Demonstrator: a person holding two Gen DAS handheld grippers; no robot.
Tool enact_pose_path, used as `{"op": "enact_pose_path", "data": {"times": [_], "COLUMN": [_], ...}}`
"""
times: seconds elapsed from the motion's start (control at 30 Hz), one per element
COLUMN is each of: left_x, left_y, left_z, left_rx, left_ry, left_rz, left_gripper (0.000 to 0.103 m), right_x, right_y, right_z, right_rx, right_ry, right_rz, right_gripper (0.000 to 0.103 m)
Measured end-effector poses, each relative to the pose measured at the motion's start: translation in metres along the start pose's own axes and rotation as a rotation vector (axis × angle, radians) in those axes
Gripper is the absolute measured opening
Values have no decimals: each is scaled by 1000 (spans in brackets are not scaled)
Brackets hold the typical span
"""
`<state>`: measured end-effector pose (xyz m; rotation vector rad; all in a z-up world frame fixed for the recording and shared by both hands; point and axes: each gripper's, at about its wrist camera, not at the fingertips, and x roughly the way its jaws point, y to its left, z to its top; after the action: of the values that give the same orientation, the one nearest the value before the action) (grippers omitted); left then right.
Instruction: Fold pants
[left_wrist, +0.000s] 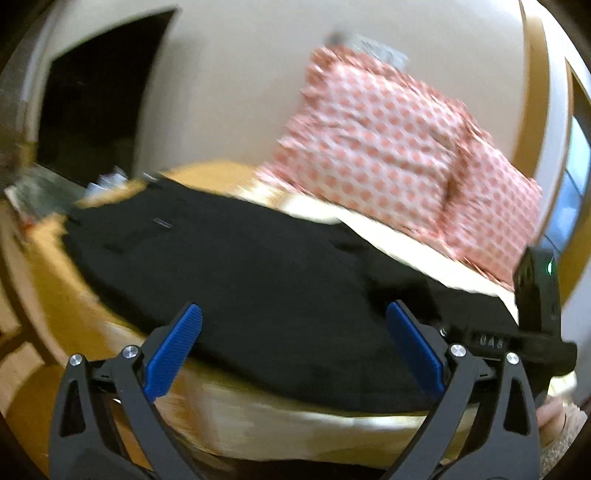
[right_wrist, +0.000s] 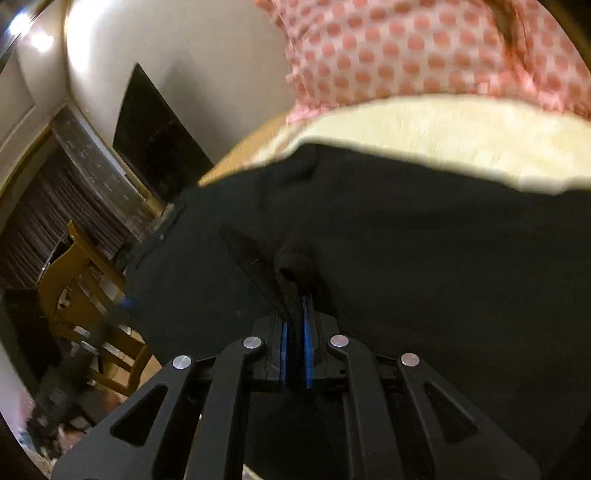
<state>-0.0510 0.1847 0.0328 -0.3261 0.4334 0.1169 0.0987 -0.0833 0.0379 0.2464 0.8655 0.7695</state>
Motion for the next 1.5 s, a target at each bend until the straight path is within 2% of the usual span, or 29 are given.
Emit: {"op": "enact_pose_path", "data": {"times": [0.13,0.17,0.23,0.3,0.37,0.53,0.6,0.63,0.67,0.7,0.73,0.83,0.9,0.97,1.07,1.2,1.37,1.5], "left_x": [-18,-18,-14,-11,-7,-1,4,6,10,11,14,20,25,32,37,38,29,39], "left_y": [35,44,59,73,86,100,101,102,103,105,109,117,124,132,144,149,151,158], "left_z": [13,14,16,13,8,6,9,10,13,14,16,19,20,21,24,27,35,39], "left_rx": [-71,-96,-149,-206,-259,-312,-321,-326,-330,-338,-354,-397,-430,-470,-522,-570,-592,-608], "left_ry": [-71,-75,-53,-25,4,32,41,49,56,59,64,81,100,125,144,168,101,120], "left_rz": [101,120,142,136,121,87,66,54,47,43,43,47,48,53,89,84,69,52], "left_gripper": [100,100,100,100,100,100,100,100,100,100,100,100,99,98,98,98,93,93], "right_x": [-24,-22,-1,15,19,23,26,24,21,15,6,-8,0,11,8,8,10,10], "right_y": [21,28,45,54,61,63,74,79,82,84,84,78,68,53,55,52,51,51], "right_z": [9,6,-3,-12,-18,-16,-25,-28,-28,-28,-25,-19,-16,-17,-19,-19,-20,-20], "right_rx": [-97,-126,-208,-261,-319,-330,-393,-427,-433,-426,-407,-367,-325,-255,-267,-247,-240,-241], "right_ry": [-139,-141,-84,-46,-55,-50,-24,-13,1,2,-34,-118,-75,-16,-29,-32,-34,-36], "right_rz": [-53,-63,-97,-127,-156,-158,-184,-171,-134,-80,-36,-52,-82,-73,-82,-65,-55,-51], "right_gripper": [7,7,7,7,7,9,15,31,40,55,57,57,57,57,58,58,59,60]}}
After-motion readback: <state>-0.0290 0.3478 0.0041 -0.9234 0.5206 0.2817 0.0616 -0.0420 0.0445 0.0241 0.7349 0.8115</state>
